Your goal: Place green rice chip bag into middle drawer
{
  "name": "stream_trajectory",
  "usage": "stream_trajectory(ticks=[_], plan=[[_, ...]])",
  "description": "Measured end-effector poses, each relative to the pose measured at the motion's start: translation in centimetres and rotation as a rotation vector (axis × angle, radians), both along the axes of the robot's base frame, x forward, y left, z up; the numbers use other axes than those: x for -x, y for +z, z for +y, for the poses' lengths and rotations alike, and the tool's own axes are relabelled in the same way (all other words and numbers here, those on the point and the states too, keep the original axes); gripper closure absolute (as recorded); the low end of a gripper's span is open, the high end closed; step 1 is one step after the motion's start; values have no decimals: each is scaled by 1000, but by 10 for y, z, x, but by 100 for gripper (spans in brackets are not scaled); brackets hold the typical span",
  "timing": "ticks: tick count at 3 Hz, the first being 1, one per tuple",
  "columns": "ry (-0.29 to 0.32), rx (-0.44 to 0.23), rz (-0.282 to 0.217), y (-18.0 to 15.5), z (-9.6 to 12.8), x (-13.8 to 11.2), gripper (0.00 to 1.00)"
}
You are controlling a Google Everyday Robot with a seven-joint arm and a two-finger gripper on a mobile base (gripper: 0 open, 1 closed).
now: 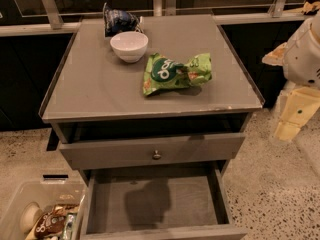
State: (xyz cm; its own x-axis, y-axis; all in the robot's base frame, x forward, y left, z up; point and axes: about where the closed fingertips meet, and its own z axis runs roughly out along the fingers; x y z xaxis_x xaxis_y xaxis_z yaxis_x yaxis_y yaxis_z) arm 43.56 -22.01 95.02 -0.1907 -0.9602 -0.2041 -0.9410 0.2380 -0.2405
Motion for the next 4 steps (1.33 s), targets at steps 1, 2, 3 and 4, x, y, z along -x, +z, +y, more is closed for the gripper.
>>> stream_trajectory(ticks=[1, 2, 3, 4], plan=[[34, -73, -16, -33, -11, -18, 0], [34, -170, -81, -55, -16, -62, 0], [0, -227, -199, -46, -20, -99, 0], [-55, -285, -284, -28, -34, -119, 0]])
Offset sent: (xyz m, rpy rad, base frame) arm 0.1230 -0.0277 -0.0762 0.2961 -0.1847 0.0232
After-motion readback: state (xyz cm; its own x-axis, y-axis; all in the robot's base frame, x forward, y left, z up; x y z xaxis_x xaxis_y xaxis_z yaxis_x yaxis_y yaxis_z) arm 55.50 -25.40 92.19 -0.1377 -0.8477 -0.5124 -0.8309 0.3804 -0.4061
